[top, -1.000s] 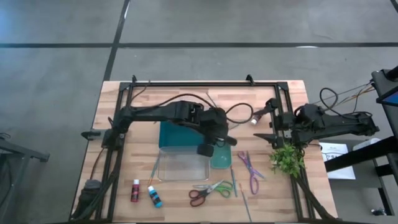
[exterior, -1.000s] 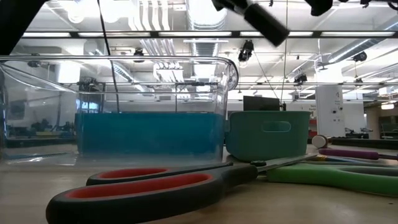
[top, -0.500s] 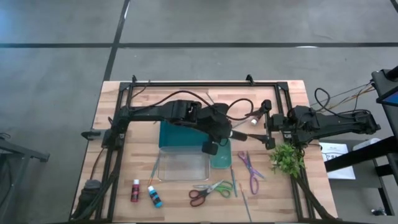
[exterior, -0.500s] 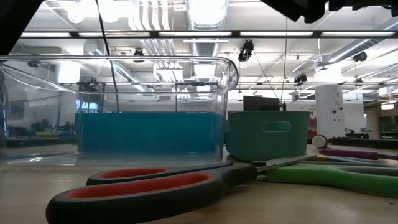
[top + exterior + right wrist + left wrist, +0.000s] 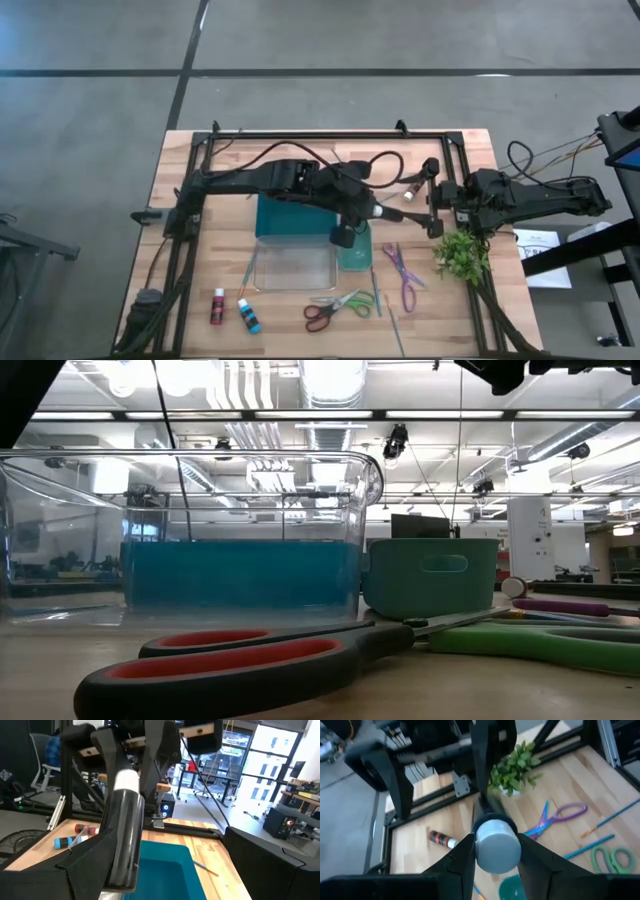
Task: Pick & Place Paint Supplies
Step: Put the black paint bottle into the green bin
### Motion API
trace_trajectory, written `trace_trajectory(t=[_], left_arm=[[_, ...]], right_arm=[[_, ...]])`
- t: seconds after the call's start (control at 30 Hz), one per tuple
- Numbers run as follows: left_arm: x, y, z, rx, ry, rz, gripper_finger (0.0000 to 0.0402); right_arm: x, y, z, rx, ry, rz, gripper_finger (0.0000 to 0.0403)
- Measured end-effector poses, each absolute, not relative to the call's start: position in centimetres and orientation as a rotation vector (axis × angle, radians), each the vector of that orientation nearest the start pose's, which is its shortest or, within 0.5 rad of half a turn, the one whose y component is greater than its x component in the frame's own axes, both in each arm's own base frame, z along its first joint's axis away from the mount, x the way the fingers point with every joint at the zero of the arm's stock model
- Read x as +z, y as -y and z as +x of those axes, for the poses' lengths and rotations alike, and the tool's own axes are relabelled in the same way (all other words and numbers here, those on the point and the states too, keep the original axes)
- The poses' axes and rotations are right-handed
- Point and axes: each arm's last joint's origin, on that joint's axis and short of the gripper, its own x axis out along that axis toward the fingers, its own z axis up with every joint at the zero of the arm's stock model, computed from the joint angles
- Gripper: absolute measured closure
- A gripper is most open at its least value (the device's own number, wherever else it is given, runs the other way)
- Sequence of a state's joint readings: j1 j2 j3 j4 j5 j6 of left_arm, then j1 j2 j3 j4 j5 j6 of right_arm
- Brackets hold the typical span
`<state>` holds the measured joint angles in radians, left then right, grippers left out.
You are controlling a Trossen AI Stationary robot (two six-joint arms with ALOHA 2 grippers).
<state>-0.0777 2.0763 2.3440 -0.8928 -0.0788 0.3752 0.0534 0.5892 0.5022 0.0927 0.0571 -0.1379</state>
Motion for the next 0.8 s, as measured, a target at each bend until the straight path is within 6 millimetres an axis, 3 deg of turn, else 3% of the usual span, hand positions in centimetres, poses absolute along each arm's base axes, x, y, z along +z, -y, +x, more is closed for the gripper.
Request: trace_trajectory(t=[0.6,0.8], left_arm=[[41.4,3.3,45.0,-0.106,-0.47,0.423,0.0284],[41.0,3.3,44.8,-0.121,-0.517,0.421,0.0284]], right_arm=[[28.7,-0.6,14.7,0.003,-0.013,-0.135,0.0033],[28.7,-0.6,14.7,0.002,-0.012,-0.135,0.0033]])
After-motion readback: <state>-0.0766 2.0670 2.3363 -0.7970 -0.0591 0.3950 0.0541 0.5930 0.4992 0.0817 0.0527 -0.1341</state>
